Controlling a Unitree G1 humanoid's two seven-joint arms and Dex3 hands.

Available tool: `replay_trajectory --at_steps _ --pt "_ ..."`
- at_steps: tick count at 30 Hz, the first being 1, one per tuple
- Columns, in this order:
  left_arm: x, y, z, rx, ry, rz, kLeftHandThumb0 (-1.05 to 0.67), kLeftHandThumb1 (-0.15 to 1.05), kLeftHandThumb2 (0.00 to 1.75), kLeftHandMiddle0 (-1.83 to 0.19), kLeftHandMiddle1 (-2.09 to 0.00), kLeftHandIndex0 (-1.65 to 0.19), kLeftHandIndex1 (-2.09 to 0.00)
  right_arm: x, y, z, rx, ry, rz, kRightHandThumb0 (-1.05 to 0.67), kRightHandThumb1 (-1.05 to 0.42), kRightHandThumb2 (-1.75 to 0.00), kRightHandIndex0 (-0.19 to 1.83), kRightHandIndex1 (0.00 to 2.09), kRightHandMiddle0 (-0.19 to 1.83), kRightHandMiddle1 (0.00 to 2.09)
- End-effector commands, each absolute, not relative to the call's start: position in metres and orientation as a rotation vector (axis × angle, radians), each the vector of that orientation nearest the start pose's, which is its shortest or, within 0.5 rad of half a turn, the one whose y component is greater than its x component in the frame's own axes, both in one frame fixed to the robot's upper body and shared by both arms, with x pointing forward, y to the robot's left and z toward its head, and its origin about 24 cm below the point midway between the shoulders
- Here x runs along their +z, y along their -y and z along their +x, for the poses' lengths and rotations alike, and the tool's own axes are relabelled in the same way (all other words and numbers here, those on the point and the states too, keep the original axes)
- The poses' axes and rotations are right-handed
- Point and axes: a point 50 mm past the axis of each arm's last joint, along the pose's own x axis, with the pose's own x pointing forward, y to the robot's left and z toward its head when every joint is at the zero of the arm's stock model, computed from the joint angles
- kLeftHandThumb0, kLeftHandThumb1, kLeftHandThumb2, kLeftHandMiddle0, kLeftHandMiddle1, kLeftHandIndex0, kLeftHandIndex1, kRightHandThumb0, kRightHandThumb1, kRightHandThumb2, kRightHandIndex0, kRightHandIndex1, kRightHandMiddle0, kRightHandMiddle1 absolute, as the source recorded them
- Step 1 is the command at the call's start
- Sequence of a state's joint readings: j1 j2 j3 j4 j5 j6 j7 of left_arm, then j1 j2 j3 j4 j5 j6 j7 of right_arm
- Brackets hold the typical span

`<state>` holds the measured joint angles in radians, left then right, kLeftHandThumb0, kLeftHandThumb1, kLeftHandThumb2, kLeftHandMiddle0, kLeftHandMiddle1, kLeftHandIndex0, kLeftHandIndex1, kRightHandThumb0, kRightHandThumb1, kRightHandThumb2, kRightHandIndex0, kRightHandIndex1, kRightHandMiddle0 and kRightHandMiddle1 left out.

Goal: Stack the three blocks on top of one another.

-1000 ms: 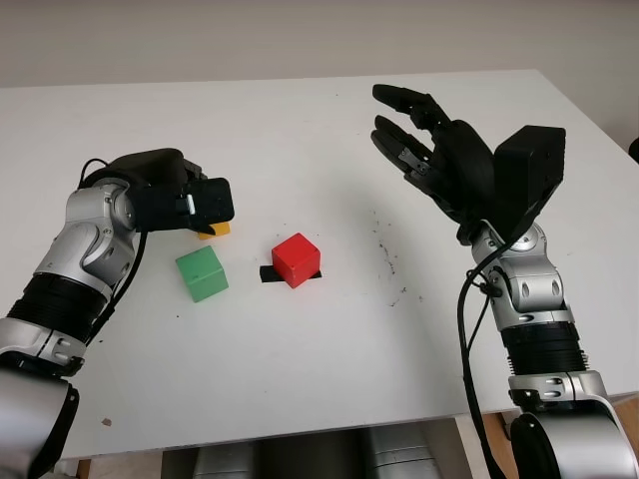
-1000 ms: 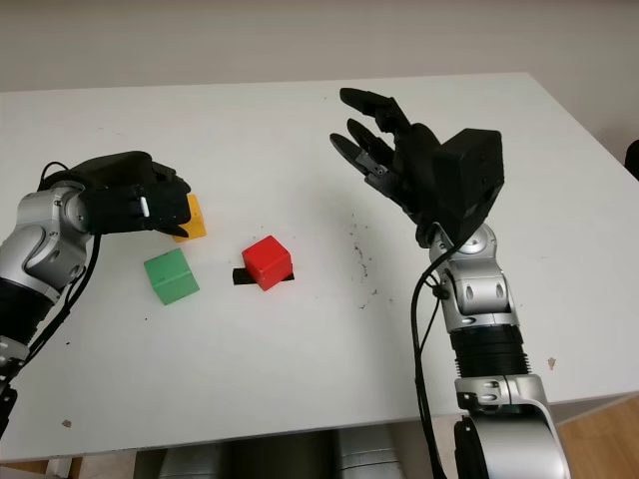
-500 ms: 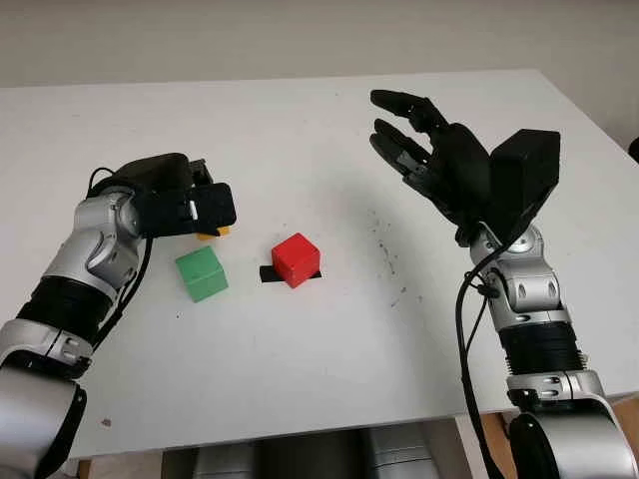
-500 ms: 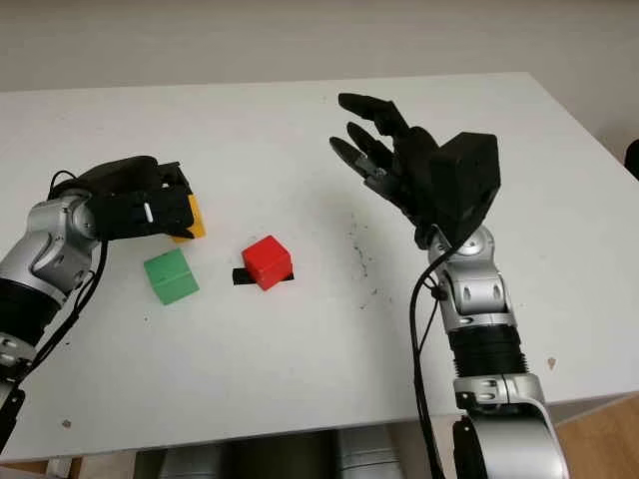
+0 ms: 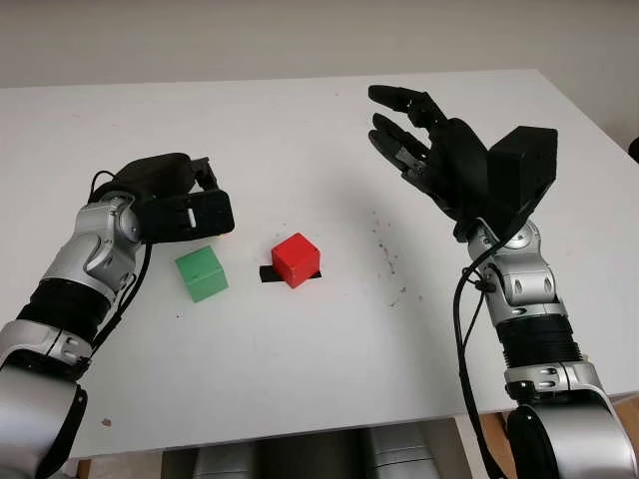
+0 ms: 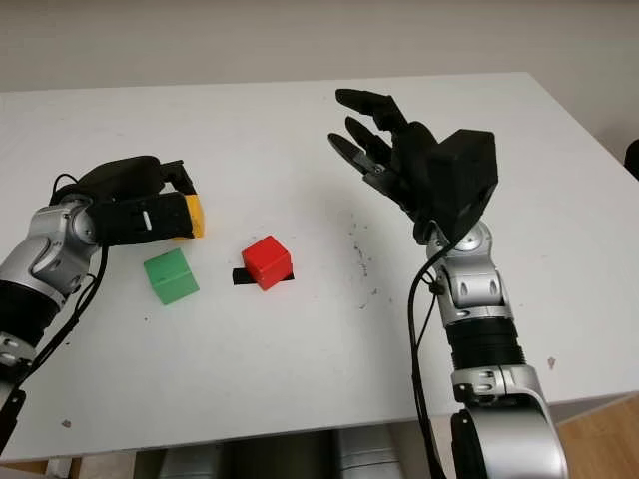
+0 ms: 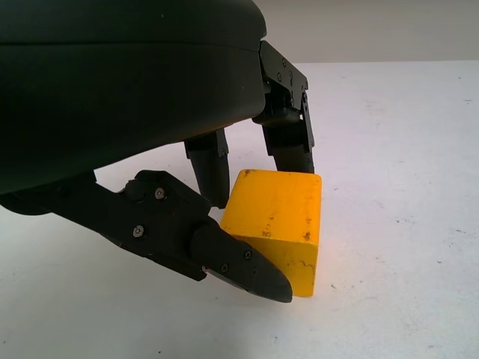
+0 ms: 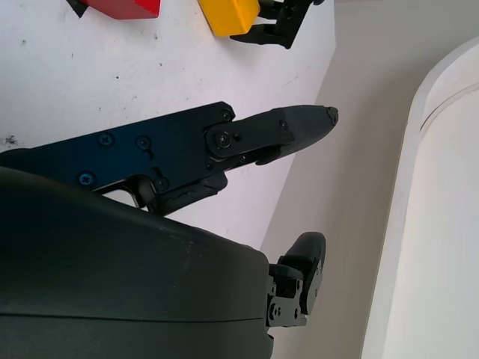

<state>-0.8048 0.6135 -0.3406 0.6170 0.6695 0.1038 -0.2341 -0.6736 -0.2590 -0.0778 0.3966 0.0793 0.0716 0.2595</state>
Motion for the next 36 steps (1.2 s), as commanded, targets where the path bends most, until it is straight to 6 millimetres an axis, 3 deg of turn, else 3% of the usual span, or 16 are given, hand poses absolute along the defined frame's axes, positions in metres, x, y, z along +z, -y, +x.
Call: replay_trajectory --at_steps 1,2,6,8,11,14,19,30,36 --pt "0.152 -0.222 0.382 -0.137 -0.110 1.420 -0.22 0.91 0.06 -0.17 -1.53 -0.28 -1.37 0.165 0.167 0.370 0.252 0.214 -0.176 -0.67 -1.05 -0.13 0.21 0.05 -0.06 0.74" --pt "0.154 -0.221 0.383 -0.136 -0.105 1.394 -0.22 0.91 0.06 -0.15 -1.69 -0.28 -1.36 0.165 0.167 0.371 0.252 0.208 -0.175 -0.68 -1.05 -0.13 0.20 0.05 -0.05 0.71" --pt "0.162 -0.216 0.384 -0.142 -0.101 1.316 -0.26 0.92 0.05 -0.11 -1.99 -0.29 -1.46 0.164 0.167 0.372 0.247 0.198 -0.173 -0.67 -1.05 -0.12 0.20 0.05 -0.02 0.68" --pt "0.166 -0.214 0.384 -0.149 -0.095 1.293 -0.30 0.91 0.05 -0.22 -2.07 -0.30 -1.55 0.163 0.167 0.372 0.241 0.200 -0.180 -0.66 -1.05 -0.11 0.22 0.06 0.00 0.66" --pt "0.174 -0.210 0.384 -0.155 -0.067 1.293 -0.33 0.91 0.05 -0.34 -2.09 -0.29 -1.61 0.162 0.167 0.373 0.239 0.203 -0.186 -0.65 -1.05 -0.11 0.22 0.06 0.01 0.65" --pt "0.183 -0.206 0.382 -0.160 -0.044 1.300 -0.34 0.90 0.05 -0.29 -2.09 -0.26 -1.64 0.161 0.167 0.374 0.235 0.204 -0.186 -0.66 -1.05 -0.11 0.22 0.06 0.03 0.65" --pt "0.200 -0.197 0.373 -0.225 0.024 1.250 -0.34 0.91 0.06 -0.27 -2.09 -0.29 -1.44 0.160 0.166 0.374 0.243 0.211 -0.179 -0.68 -1.05 -0.09 0.22 0.06 0.02 0.64" --pt "0.227 -0.171 0.358 -0.366 0.149 1.214 -0.32 0.88 0.05 -0.29 -2.08 -0.36 -1.46 0.161 0.162 0.375 0.241 0.214 -0.195 -0.68 -1.05 -0.10 0.22 0.06 0.04 0.65" --pt "0.232 -0.157 0.352 -0.476 0.183 1.218 -0.34 0.87 0.05 -0.48 -2.09 -0.38 -1.54 0.162 0.160 0.375 0.244 0.222 -0.180 -0.67 -1.05 -0.09 0.22 0.06 0.00 0.74"
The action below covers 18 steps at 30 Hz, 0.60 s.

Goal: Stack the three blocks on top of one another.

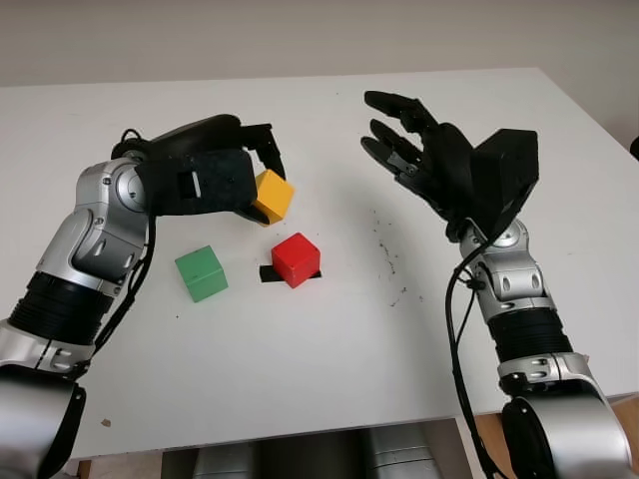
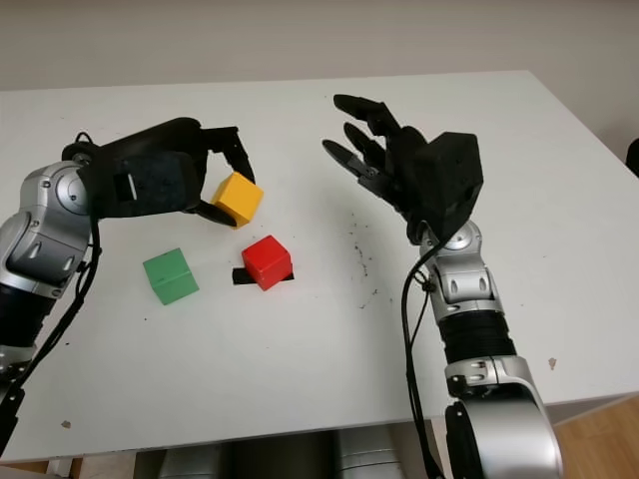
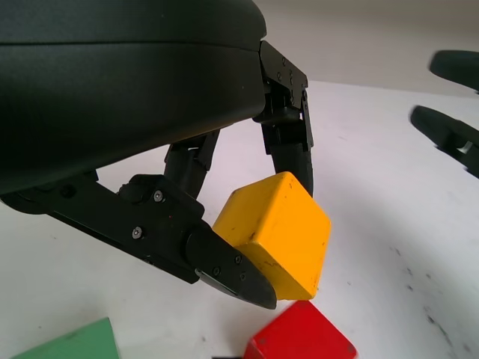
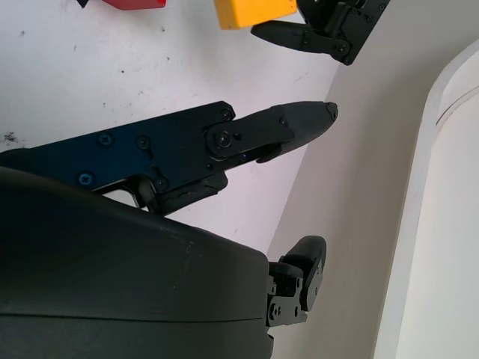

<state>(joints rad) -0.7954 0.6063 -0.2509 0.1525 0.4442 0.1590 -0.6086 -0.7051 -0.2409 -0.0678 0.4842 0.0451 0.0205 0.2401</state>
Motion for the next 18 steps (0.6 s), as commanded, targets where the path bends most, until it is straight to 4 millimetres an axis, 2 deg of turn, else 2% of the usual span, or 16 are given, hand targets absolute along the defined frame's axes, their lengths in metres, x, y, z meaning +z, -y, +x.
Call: replay_trajectory --at_steps 1,4,9,15,18 --pt "0.232 -0.155 0.351 -0.493 0.174 1.214 -0.34 0.88 0.05 -0.52 -2.09 -0.37 -1.54 0.162 0.160 0.375 0.244 0.222 -0.182 -0.67 -1.05 -0.09 0.22 0.06 -0.01 0.75" --pt "0.231 -0.150 0.349 -0.546 0.153 1.220 -0.36 0.87 0.05 -0.54 -2.09 -0.44 -1.45 0.161 0.161 0.375 0.247 0.218 -0.190 -0.68 -1.05 -0.10 0.21 0.05 -0.03 0.74" --pt "0.231 -0.145 0.346 -0.590 0.159 1.242 -0.32 0.86 0.05 -0.51 -2.09 -0.48 -1.46 0.161 0.161 0.375 0.247 0.217 -0.187 -0.68 -1.05 -0.10 0.21 0.05 -0.01 0.72" --pt "0.229 -0.139 0.345 -0.636 0.161 1.261 -0.34 0.87 0.05 -0.60 -2.09 -0.47 -1.46 0.161 0.160 0.373 0.252 0.232 -0.184 -0.69 -1.05 -0.10 0.22 0.06 -0.02 0.76" --pt "0.228 -0.137 0.343 -0.630 0.154 1.252 -0.35 0.87 0.05 -0.44 -2.09 -0.47 -1.43 0.160 0.160 0.373 0.252 0.234 -0.189 -0.68 -1.05 -0.10 0.22 0.06 -0.03 0.76"
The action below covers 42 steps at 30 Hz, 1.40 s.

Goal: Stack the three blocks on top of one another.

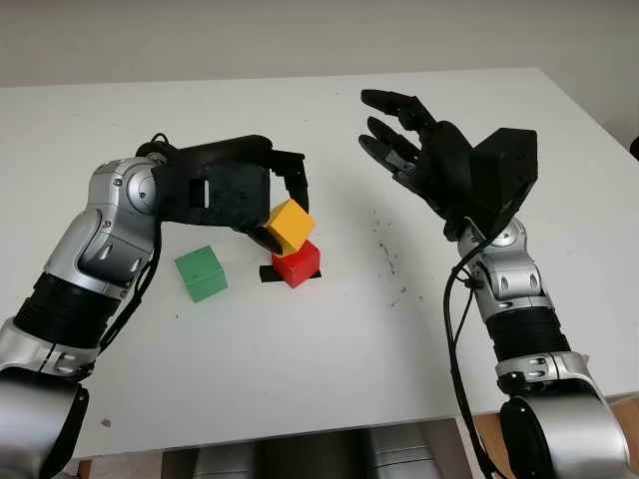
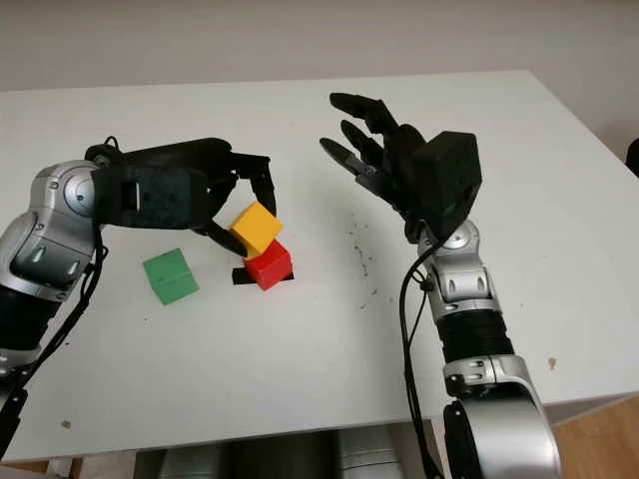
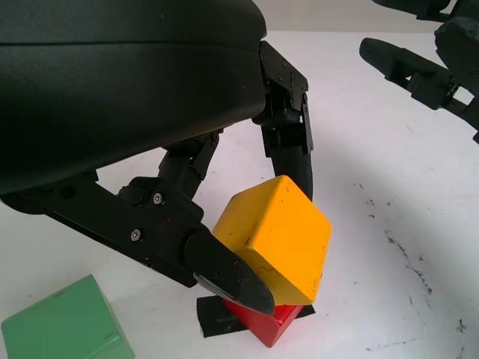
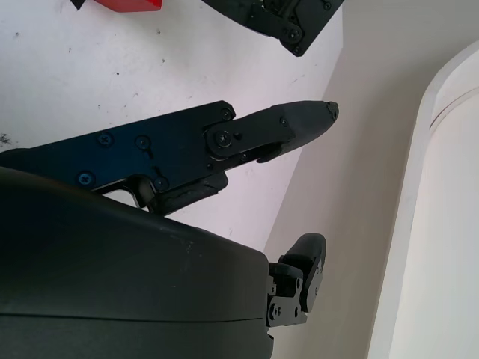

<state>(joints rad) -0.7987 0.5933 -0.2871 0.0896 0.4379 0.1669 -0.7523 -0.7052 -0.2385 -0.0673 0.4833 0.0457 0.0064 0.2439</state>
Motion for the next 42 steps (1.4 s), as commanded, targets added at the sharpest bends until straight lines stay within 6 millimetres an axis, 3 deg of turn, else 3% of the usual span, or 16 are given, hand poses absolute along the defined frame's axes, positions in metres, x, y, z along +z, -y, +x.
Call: replay_trajectory --at_steps 1,2,3,6,9,22,42 --pt "0.227 -0.137 0.343 -0.625 0.154 1.249 -0.36 0.87 0.05 -0.42 -2.09 -0.46 -1.42 0.160 0.161 0.373 0.252 0.234 -0.189 -0.68 -1.05 -0.11 0.22 0.06 -0.03 0.76" --pt "0.227 -0.137 0.343 -0.622 0.152 1.247 -0.36 0.87 0.05 -0.41 -2.09 -0.46 -1.42 0.160 0.161 0.373 0.252 0.233 -0.189 -0.68 -1.05 -0.11 0.22 0.06 -0.03 0.76" --pt "0.226 -0.137 0.343 -0.624 0.154 1.248 -0.36 0.87 0.06 -0.25 -1.81 -0.42 -1.43 0.159 0.161 0.373 0.253 0.235 -0.184 -0.68 -1.05 -0.11 0.22 0.06 -0.03 0.76" --pt "0.224 -0.138 0.343 -0.623 0.150 1.243 -0.39 0.89 0.05 -0.29 -0.76 -0.36 -1.51 0.159 0.161 0.373 0.256 0.234 -0.178 -0.67 -1.05 -0.10 0.22 0.06 -0.03 0.76" --pt "0.222 -0.140 0.344 -0.601 0.152 1.203 -0.40 0.89 0.05 -0.33 -0.35 -0.37 -1.53 0.158 0.161 0.373 0.255 0.228 -0.180 -0.68 -1.05 -0.10 0.22 0.06 -0.03 0.77" --pt "0.211 -0.143 0.347 -0.554 0.188 1.281 -0.43 0.93 0.06 -0.37 -0.18 -0.38 -1.53 0.160 0.161 0.372 0.259 0.226 -0.182 -0.68 -1.05 -0.09 0.22 0.06 -0.04 0.79" --pt "0.210 -0.138 0.344 -0.584 0.183 1.417 -0.41 0.91 0.05 -0.39 -0.09 -0.42 -1.48 0.160 0.160 0.373 0.250 0.228 -0.176 -0.69 -1.05 -0.09 0.23 0.06 -0.03 0.81"
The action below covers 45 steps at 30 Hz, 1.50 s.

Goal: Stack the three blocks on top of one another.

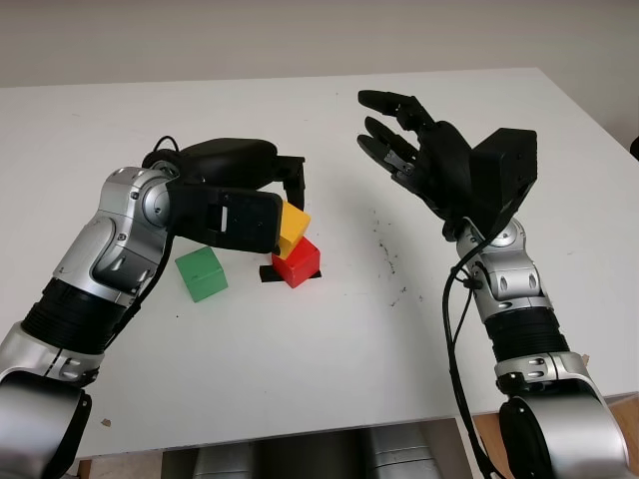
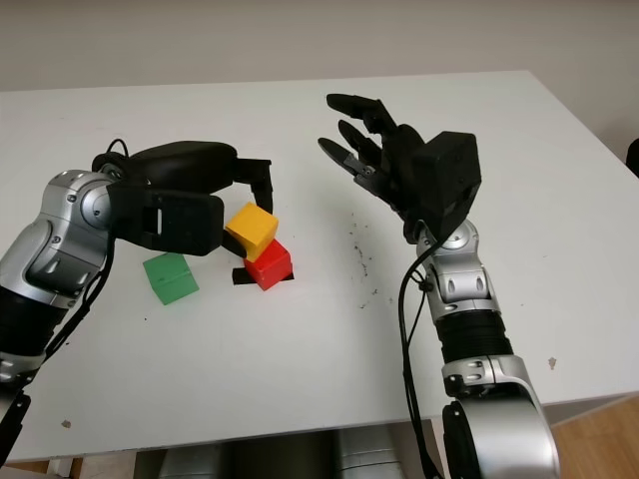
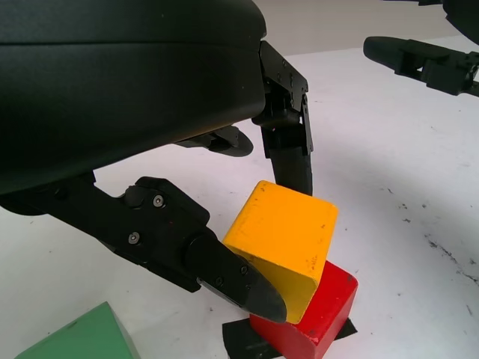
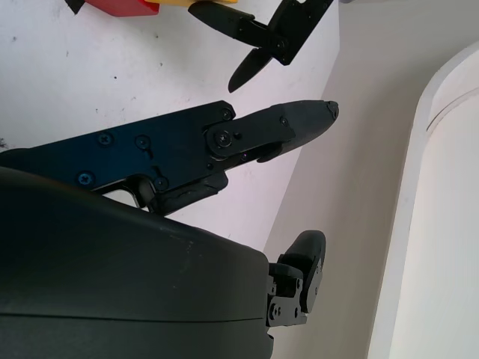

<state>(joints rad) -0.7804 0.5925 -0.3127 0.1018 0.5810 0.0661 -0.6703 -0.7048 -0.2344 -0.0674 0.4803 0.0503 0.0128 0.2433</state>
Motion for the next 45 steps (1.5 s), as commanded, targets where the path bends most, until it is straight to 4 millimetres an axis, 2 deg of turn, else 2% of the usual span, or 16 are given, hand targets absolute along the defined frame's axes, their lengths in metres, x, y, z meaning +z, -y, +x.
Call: replay_trajectory --at_steps 1,17,35,37,38,39,40,42,45 --pt "0.210 -0.138 0.344 -0.589 0.184 1.420 -0.42 0.91 0.05 -0.39 -0.09 -0.42 -1.48 0.160 0.160 0.373 0.251 0.226 -0.172 -0.69 -1.05 -0.09 0.23 0.06 -0.04 0.81" --pt "0.200 -0.134 0.344 -0.610 0.165 1.404 -0.42 0.90 0.05 -0.41 -0.07 -0.45 -1.41 0.158 0.161 0.372 0.254 0.225 -0.163 -0.67 -1.05 -0.10 0.20 0.05 -0.06 0.78" --pt "0.198 -0.134 0.346 -0.610 0.145 1.385 -0.44 0.91 0.05 -0.38 -0.05 -0.39 -1.42 0.157 0.163 0.371 0.256 0.218 -0.164 -0.67 -1.05 -0.10 0.20 0.05 -0.04 0.71" --pt "0.198 -0.133 0.345 -0.611 0.142 1.380 -0.49 0.89 0.05 -0.32 -0.04 -0.27 -1.19 0.158 0.163 0.371 0.254 0.219 -0.168 -0.67 -1.05 -0.10 0.20 0.05 -0.04 0.70" --pt "0.199 -0.133 0.345 -0.617 0.139 1.379 -0.53 0.89 0.05 -0.29 -0.04 -0.21 -0.98 0.158 0.162 0.371 0.254 0.221 -0.169 -0.67 -1.05 -0.10 0.20 0.05 -0.04 0.70" --pt "0.200 -0.133 0.344 -0.626 0.136 1.377 -0.60 0.89 0.05 -0.23 -0.04 -0.16 -0.61 0.158 0.162 0.371 0.255 0.221 -0.168 -0.67 -1.05 -0.10 0.20 0.05 -0.04 0.70" --pt "0.200 -0.133 0.344 -0.635 0.133 1.377 -0.63 0.89 0.05 -0.18 -0.04 -0.14 -0.40 0.158 0.162 0.371 0.257 0.221 -0.167 -0.67 -1.05 -0.10 0.20 0.05 -0.04 0.71" --pt "0.202 -0.132 0.343 -0.647 0.118 1.374 -0.71 0.89 0.05 -0.03 -0.02 -0.03 -0.14 0.158 0.162 0.371 0.258 0.223 -0.166 -0.67 -1.05 -0.10 0.20 0.05 -0.04 0.71" --pt "0.205 -0.132 0.341 -0.657 0.123 1.362 -0.78 0.89 0.06 0.15 -0.01 0.13 -0.03 0.158 0.162 0.371 0.257 0.225 -0.167 -0.67 -1.05 -0.09 0.21 0.05 -0.04 0.73"
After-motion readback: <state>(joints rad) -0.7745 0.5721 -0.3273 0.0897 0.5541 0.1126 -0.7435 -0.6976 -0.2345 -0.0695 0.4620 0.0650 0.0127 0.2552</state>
